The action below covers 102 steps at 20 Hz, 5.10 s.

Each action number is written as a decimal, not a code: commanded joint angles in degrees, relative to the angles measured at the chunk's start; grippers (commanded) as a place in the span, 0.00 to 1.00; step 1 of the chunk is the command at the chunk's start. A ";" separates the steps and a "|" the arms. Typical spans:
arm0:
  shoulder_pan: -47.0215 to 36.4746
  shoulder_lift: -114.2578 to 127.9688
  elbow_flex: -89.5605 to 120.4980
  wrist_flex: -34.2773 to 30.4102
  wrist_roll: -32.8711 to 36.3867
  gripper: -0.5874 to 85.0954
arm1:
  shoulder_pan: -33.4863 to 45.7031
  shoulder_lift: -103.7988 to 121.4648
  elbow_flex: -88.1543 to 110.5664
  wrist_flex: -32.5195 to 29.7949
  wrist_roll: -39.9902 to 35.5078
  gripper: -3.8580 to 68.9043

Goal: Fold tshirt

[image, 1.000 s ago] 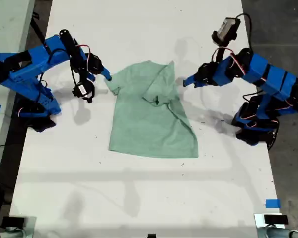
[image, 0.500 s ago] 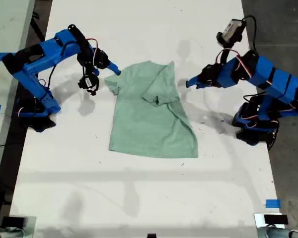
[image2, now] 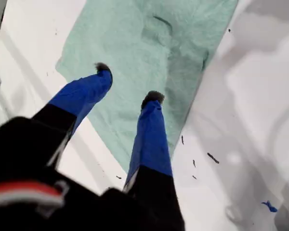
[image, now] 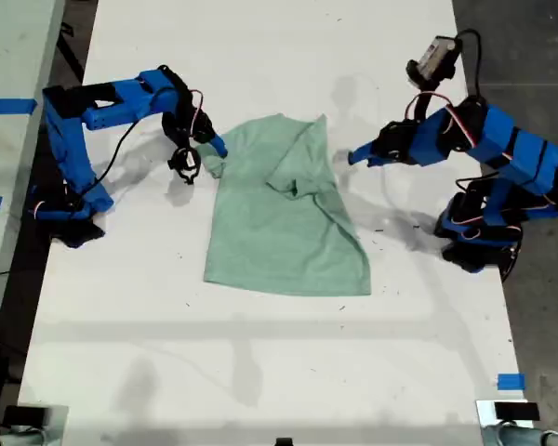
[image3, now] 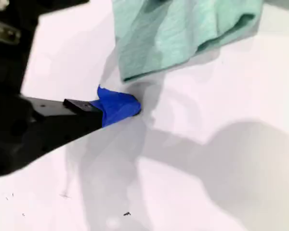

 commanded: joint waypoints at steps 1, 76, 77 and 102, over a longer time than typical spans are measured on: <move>0.53 -0.79 -2.72 -1.49 0.09 0.09 | -0.18 1.93 -0.18 -0.09 0.44 0.25; 33.49 36.83 10.90 12.74 -20.04 0.19 | -22.50 -34.63 18.81 -29.00 5.36 0.02; 33.49 36.74 10.99 12.74 -20.04 0.19 | -22.59 -34.63 17.93 -27.95 5.45 0.02; 33.49 36.56 12.39 10.37 -20.39 0.20 | -25.93 -58.80 -26.02 -15.03 19.16 0.60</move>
